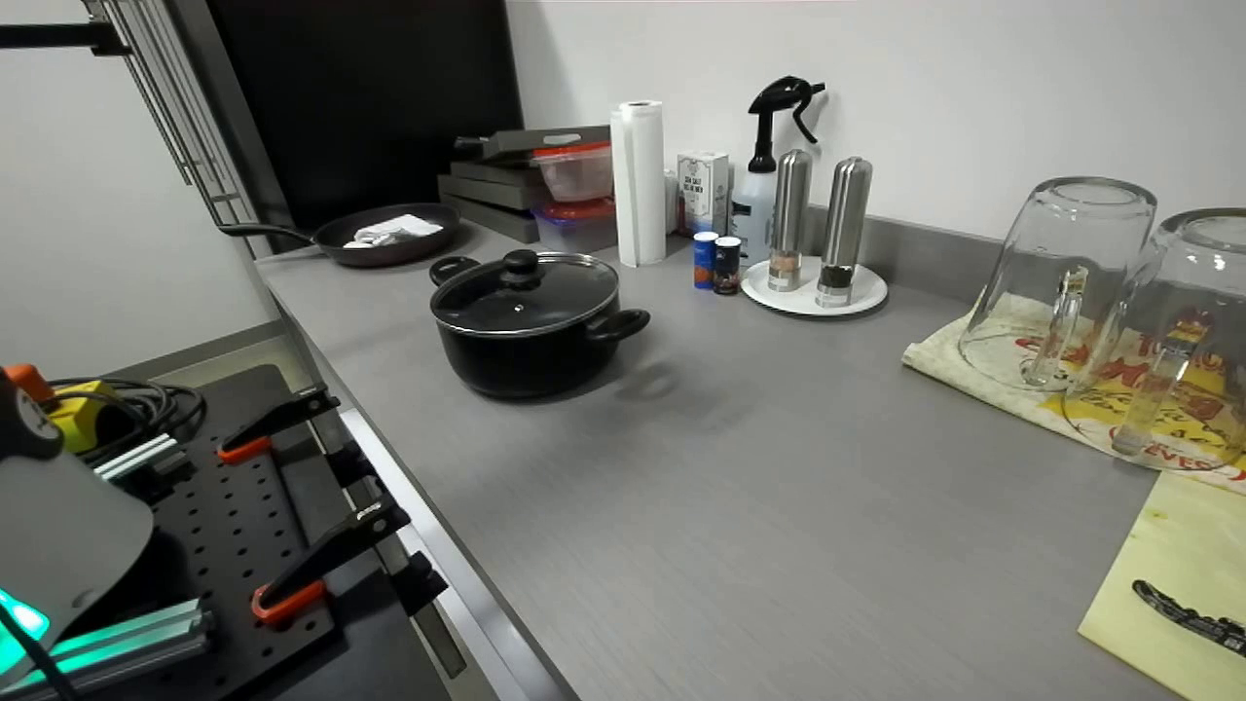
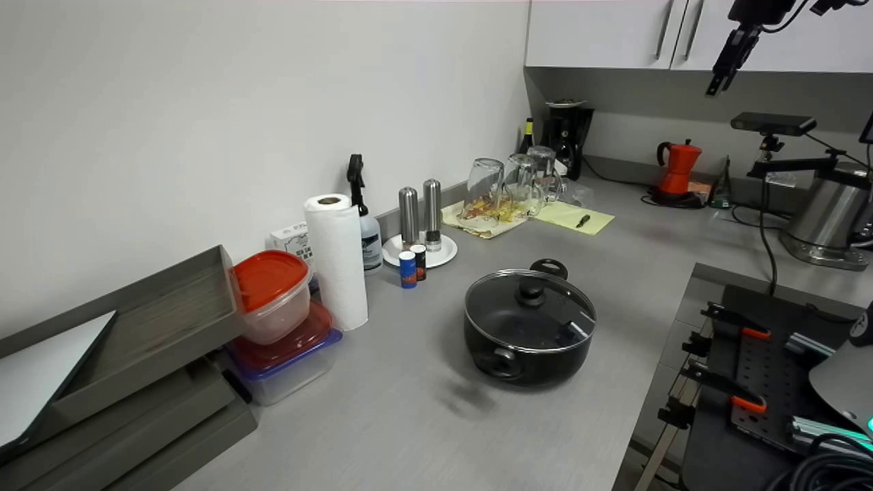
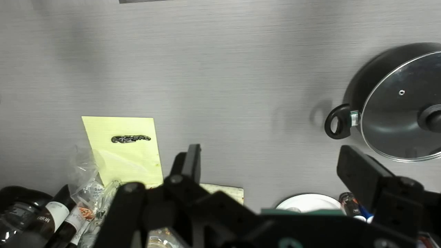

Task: Remove the glass lid from the black pot.

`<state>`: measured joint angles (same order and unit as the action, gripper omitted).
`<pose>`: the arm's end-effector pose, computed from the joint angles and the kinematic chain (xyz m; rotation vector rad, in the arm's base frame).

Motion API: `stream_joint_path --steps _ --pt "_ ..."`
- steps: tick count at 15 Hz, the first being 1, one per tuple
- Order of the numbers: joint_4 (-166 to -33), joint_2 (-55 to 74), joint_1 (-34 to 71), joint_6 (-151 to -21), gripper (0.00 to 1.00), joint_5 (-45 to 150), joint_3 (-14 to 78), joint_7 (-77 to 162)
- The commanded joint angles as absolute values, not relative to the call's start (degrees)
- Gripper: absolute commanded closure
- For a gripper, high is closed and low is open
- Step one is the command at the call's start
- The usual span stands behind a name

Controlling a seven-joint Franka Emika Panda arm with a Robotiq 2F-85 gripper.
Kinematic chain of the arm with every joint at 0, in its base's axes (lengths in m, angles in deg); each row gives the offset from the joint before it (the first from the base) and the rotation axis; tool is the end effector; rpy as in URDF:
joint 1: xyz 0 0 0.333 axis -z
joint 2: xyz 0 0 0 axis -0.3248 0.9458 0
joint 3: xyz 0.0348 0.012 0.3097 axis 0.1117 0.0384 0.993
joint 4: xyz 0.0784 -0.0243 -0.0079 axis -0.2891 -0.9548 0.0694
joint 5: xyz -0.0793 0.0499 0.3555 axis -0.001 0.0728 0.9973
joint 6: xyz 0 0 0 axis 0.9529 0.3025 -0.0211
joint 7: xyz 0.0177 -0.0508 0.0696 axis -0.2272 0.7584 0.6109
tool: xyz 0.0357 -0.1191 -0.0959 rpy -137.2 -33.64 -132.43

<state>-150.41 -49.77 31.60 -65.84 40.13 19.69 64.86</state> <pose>0.2853 -0.1965 0.4883 2.9879 -0.0889 0.2736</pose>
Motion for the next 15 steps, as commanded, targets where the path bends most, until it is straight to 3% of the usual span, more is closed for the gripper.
stream_joint_path --steps 1,15 --pt "-149.9 -49.3 31.3 -65.8 0.0 40.2 19.5 64.8" --pt "-148.3 -26.8 23.2 -77.2 0.0 37.3 31.1 62.4"
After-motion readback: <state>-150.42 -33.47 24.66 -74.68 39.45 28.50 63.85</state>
